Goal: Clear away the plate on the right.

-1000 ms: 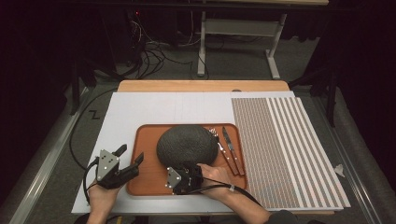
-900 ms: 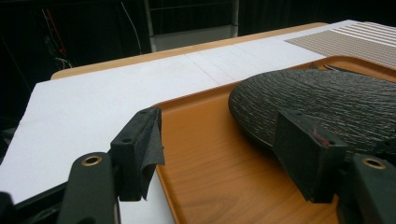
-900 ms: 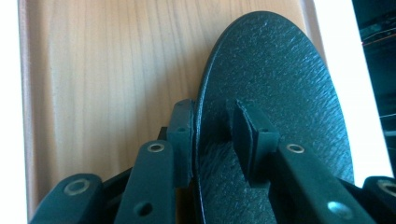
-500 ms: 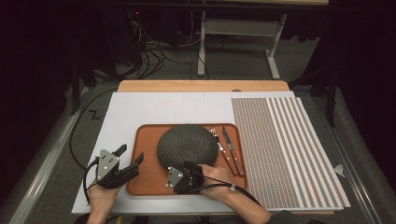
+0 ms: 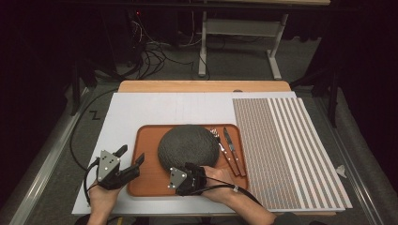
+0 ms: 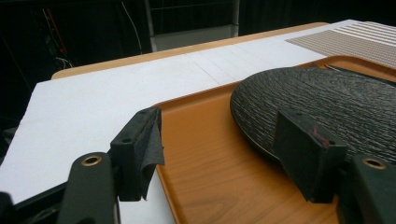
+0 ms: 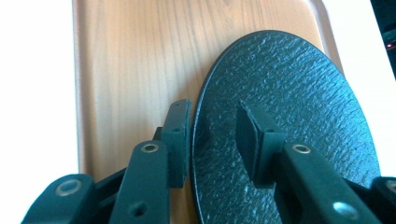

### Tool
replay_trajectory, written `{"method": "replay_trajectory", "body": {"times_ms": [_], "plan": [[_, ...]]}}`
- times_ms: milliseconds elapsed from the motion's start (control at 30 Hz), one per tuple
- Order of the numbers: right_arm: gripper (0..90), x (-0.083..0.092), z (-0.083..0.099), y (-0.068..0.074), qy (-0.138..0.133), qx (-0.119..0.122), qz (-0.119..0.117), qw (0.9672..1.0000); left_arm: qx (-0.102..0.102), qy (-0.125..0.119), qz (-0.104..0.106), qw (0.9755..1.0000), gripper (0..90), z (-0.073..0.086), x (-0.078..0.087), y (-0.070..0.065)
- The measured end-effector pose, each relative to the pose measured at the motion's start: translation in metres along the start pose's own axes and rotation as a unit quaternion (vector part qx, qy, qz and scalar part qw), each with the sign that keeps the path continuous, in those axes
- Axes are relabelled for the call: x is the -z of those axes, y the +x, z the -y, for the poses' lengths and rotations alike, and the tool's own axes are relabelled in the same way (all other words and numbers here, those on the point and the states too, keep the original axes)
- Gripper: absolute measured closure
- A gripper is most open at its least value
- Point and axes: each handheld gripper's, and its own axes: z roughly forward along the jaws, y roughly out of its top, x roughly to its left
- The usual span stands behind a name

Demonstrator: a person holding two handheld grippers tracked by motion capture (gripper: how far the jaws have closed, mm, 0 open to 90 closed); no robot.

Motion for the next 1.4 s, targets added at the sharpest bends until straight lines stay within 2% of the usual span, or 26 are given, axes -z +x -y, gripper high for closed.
{"method": "replay_trajectory", "body": {"times_ms": [133,233,333,567,700,800,867,1167,1400], "plan": [[73.3,0.004,0.001,0.001,-0.005,0.002,-0.005,1.0000,0.000,0.000,0.000,1.0000,33.2,0.000,0.000,0.000],[75.4,0.011,0.002,-0.003,-0.016,-0.013,-0.003,0.9998,0.000,0.001,0.000,1.0000,33.2,0.000,0.000,0.000],[77.2,0.014,0.005,-0.007,-0.018,-0.017,-0.002,0.9997,0.000,0.001,0.000,1.0000,33.2,0.000,-0.001,0.000],[79.8,0.015,0.015,-0.015,-0.005,-0.040,0.000,0.9992,-0.001,0.003,0.000,1.0000,33.2,0.000,-0.001,0.000],[80.6,0.011,0.020,-0.017,0.005,-0.051,-0.011,0.9986,0.000,0.003,-0.001,1.0000,33.1,0.000,-0.001,0.000],[81.1,0.007,0.023,-0.016,0.015,-0.050,-0.021,0.9984,0.000,0.002,-0.001,1.0000,33.2,0.000,-0.001,0.000],[80.8,0.007,0.025,-0.016,0.011,-0.054,-0.022,0.9983,0.000,0.002,-0.001,1.0000,33.1,0.000,-0.001,0.000],[78.1,0.022,0.036,-0.026,-0.005,-0.083,0.001,0.9965,0.000,0.001,-0.002,1.0000,33.2,0.000,-0.001,0.000],[76.5,0.033,0.045,-0.032,-0.010,-0.094,0.011,0.9954,0.000,0.002,-0.003,1.0000,33.2,0.000,0.000,0.000]]}}
